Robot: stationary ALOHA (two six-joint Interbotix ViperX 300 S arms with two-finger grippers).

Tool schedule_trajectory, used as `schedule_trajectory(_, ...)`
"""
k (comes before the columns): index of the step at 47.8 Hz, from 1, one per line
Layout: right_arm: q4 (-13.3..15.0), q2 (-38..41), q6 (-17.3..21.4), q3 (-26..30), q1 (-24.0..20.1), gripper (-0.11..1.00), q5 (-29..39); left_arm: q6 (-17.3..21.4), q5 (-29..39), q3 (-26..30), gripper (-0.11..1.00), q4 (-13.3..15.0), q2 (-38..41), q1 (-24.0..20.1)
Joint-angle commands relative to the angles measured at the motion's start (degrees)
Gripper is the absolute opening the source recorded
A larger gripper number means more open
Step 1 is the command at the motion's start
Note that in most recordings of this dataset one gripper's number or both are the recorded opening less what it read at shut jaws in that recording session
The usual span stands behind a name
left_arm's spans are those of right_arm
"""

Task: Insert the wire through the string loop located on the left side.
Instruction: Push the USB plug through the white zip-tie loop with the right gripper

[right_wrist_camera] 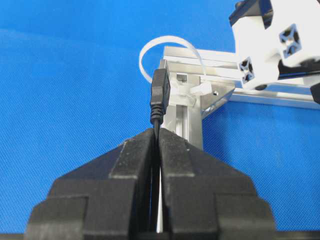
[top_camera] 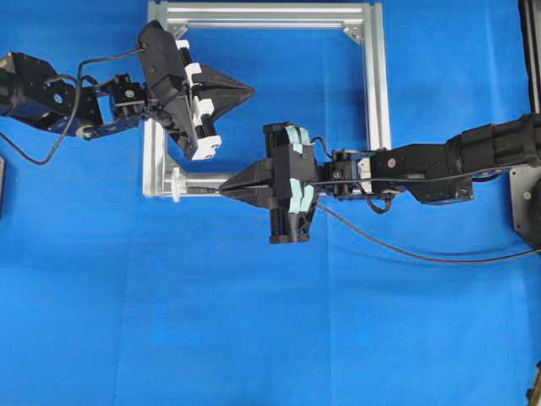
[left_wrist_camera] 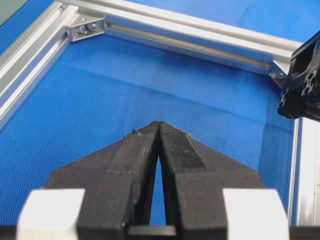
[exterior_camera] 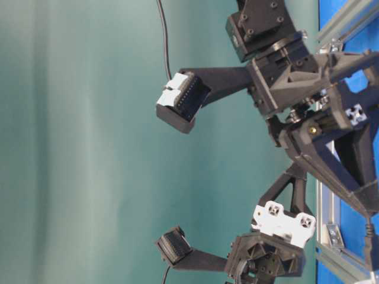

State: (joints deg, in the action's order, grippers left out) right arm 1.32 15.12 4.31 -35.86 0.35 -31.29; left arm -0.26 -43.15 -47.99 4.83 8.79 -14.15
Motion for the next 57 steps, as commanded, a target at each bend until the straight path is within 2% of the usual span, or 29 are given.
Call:
schedule_trajectory(1, 0.09, -1.14, 0.09, 0.70, 0.18, 0.00, -0.35, -0.09, -0.26, 0.79, 0.00, -0.18, -1.85, 0.18)
schedule_trajectory(13, 0.00, -0.62, 0.09, 1.23, 0.18, 0.00, -0.62, -0.09, -0.26, 0.79, 0.00, -0.18, -1.85, 0.18)
schedule_trajectory(43, 0.00, 6.33, 0.09, 10.99, 0.79, 0.00, -0.62, -0.09, -0.35, 0.79, 0.00, -0.26, -1.85, 0.18)
schedule_trajectory(57, 0.00, 7.56, 0.09, 12.22, 0.79, 0.00, -0.62, -0.09, -0.44, 0.88, 0.00, -0.26, -1.85, 0.18)
